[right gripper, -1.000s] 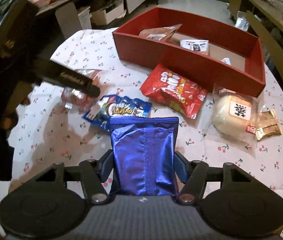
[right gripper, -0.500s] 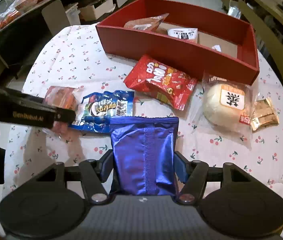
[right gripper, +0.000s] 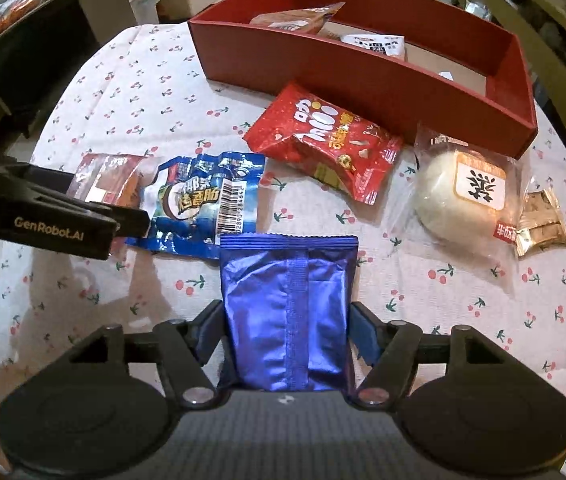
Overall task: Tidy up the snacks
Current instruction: 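Lift both packs and carry them over the red tray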
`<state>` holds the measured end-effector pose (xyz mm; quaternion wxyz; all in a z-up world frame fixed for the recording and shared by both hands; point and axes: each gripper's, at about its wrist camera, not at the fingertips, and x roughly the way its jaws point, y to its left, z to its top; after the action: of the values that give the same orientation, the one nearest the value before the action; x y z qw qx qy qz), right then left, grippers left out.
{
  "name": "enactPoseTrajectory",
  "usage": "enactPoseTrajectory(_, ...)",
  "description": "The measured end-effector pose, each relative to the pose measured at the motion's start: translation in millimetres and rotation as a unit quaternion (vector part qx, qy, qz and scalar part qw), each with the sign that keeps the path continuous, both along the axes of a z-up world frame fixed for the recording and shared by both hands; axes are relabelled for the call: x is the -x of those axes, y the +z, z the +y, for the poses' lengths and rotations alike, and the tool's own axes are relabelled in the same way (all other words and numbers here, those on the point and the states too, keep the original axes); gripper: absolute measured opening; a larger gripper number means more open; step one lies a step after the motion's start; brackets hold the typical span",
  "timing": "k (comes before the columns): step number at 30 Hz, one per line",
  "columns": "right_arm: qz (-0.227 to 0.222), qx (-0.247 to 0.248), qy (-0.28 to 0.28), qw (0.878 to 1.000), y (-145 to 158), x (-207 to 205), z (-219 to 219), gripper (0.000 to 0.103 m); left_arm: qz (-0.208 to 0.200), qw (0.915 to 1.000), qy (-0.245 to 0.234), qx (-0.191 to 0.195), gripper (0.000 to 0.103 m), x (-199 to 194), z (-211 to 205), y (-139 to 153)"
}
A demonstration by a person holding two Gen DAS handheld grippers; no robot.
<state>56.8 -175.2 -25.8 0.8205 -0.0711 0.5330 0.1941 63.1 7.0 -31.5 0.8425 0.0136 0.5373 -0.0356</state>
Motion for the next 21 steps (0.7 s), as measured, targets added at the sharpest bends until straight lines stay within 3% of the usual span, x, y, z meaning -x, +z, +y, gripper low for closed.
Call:
enactPoseTrajectory(2,-0.005,0.005,0.004,1.000,1.0,3.4,1.6,0.074,-0.006,1.0000,-0.004,-0.001,0.067,2.4,-1.8,3.4)
enactPoseTrajectory(3,-0.008,0.008,0.005,1.000,2.0,5.6,2.5,0.074,-0.006,1.0000,-0.003,0.006,0.065,3.1,-1.2,5.3)
enactPoseTrajectory(21,-0.056,-0.053,-0.029,0.997,41.5,21.8,-12.6,0.073,-0.035,0.9972,-0.009,0.065,0.063,19.6,-2.4,32.4)
